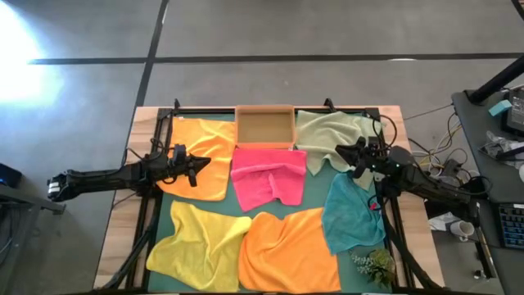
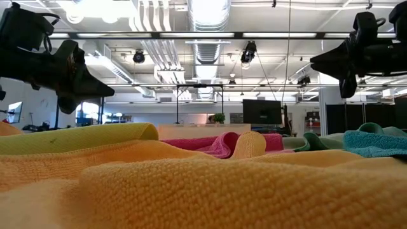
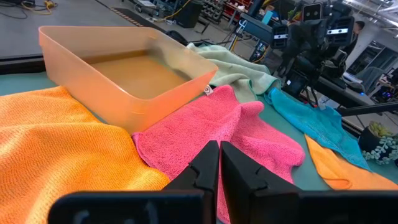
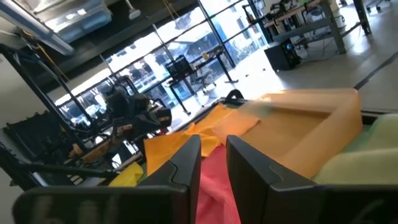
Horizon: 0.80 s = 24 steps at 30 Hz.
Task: Fold microfiber towels
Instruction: Fold the pink towel
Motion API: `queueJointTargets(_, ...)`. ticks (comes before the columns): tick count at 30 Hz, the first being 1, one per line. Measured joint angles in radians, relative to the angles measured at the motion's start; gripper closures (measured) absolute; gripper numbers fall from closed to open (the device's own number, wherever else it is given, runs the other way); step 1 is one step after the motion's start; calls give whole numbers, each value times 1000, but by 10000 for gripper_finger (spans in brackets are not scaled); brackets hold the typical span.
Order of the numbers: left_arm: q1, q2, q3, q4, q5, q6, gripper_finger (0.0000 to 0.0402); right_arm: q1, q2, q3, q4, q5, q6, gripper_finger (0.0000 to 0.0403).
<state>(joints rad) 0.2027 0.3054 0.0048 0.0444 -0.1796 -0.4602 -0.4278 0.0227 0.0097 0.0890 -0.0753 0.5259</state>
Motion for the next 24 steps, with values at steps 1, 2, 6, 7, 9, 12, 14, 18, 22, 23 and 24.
queueJointTargets(1,0,0,0,0,0,0,401,0,0,0,6,-1,0,335)
queueJointTargets(2,0,0,0,0,0,0,401,0,0,0,7,-1,-1,335)
queueJointTargets(6,0,0,0,0,0,0,401,0,0,0,6,-1,-3,335)
queueJointTargets(7,0,0,0,0,0,0,401,0,0,0,5,-1,-3,335)
queueJointTargets(9,0,0,0,0,0,0,401,0,0,0,6,-1,-3,335)
queueJointTargets(12,0,0,0,0,0,0,401,0,0,0,5,-1,-3,335)
queueJointTargets(14,0,0,0,0,0,0,401,0,0,0,6,-2,-2,335)
queueJointTargets(18,0,0,0,0,0,0,401,0,0,0,5,-2,-3,335)
queueJointTargets(22,0,0,0,0,0,0,401,0,0,0,-2,-2,5,335)
queueJointTargets(23,0,0,0,0,0,0,401,0,0,0,-2,-2,10,335)
queueJointTargets(24,0,0,0,0,0,0,401,0,0,0,-2,-2,17,335)
